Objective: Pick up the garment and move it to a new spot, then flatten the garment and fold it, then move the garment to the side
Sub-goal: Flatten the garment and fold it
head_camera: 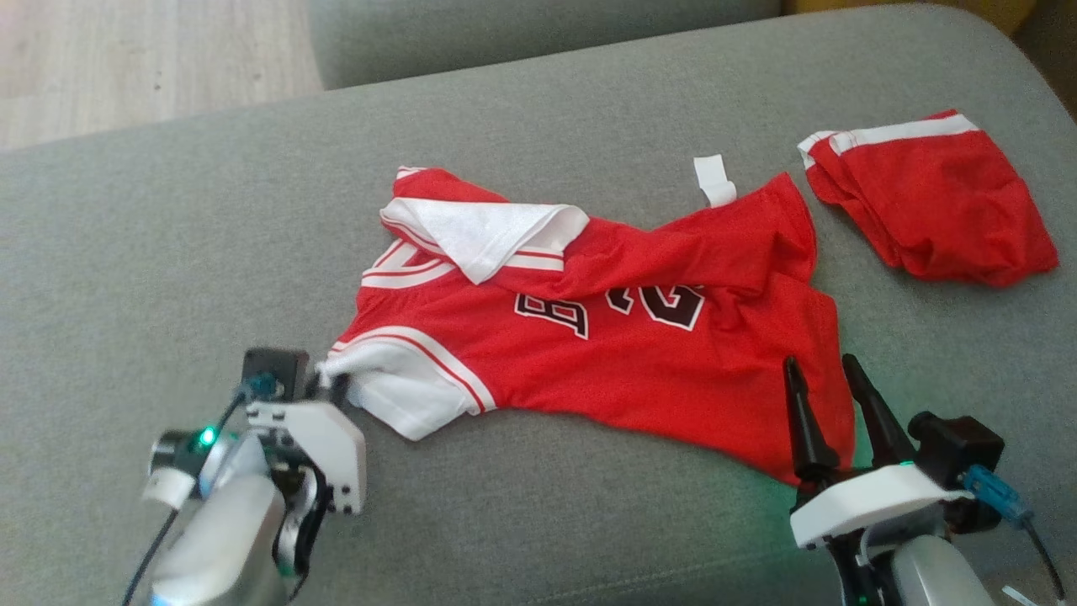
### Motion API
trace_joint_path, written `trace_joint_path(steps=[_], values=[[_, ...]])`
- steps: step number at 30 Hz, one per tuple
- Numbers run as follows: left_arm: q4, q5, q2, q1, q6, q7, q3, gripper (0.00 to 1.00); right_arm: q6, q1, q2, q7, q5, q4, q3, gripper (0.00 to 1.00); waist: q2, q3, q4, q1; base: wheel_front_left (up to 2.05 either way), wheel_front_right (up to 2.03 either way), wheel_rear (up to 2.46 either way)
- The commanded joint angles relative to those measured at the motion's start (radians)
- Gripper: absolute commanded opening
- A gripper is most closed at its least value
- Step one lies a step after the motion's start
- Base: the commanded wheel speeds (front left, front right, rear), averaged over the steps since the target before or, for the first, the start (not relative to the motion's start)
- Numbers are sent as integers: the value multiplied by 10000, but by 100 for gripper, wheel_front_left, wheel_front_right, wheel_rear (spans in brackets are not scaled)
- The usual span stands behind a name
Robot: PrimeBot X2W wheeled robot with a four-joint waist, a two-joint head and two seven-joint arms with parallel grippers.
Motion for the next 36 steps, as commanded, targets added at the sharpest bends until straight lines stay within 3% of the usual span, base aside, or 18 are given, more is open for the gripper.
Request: trace_joint_path(steps=[1,13,20,31,36], values=[[-265,111,312,-699,148,-47,339,100,-9,-342,-30,-56,48,-257,256,100,0,110,-93,0,0,0,0],[-279,-112,262,-403,454,-807,560,100,-9,-338,-30,-85,-88,-114,171,100,0,-7,303,0,0,0,0],[-1037,-705,29,577,727,-2504,1265,100,-9,-120,-30,-166,-30,-247,154,100,0,-498,752,0,0,0,0],[-3001,-622,-402,1951,436,-3063,2094,100,-9,270,-30,-184,59,-481,96,100,0,-930,1181,0,0,0,0],[-3104,-300,-653,2311,148,-3066,2254,100,-9,223,-30,-90,52,-595,242,100,0,-838,1036,0,0,0,0]])
